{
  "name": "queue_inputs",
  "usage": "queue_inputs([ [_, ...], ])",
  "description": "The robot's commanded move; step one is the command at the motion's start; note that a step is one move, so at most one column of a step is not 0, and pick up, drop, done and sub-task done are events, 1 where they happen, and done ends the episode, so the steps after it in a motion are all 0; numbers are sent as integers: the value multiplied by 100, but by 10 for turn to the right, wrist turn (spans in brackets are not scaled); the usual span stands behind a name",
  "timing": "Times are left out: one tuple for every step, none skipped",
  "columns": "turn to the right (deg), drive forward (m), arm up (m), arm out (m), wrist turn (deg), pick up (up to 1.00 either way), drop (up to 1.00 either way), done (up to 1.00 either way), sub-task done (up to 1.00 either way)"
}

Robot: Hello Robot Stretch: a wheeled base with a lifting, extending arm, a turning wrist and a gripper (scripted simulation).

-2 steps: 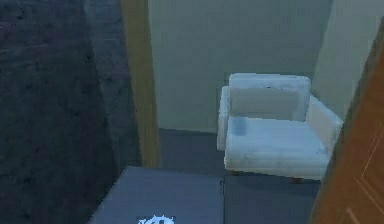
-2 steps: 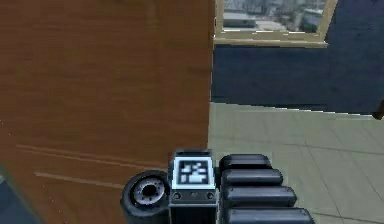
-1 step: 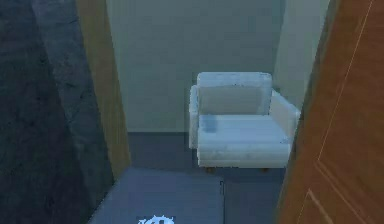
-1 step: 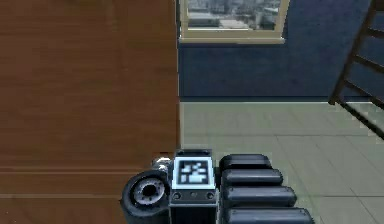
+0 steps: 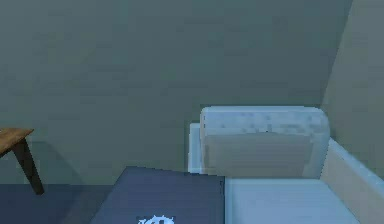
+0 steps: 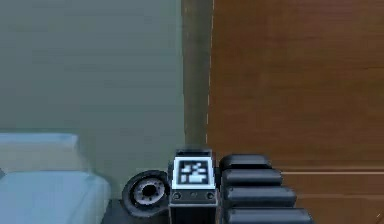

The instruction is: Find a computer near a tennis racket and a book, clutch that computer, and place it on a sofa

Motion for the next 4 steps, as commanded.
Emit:
queue_inputs([
  [0,5,0,0,0,0,0,0,0],
  [-390,0,0,0,0,0,0,0,0],
  [0,20,0,0,0,0,0,0,0],
  [-450,0,0,0,0,0,0,0,0],
])
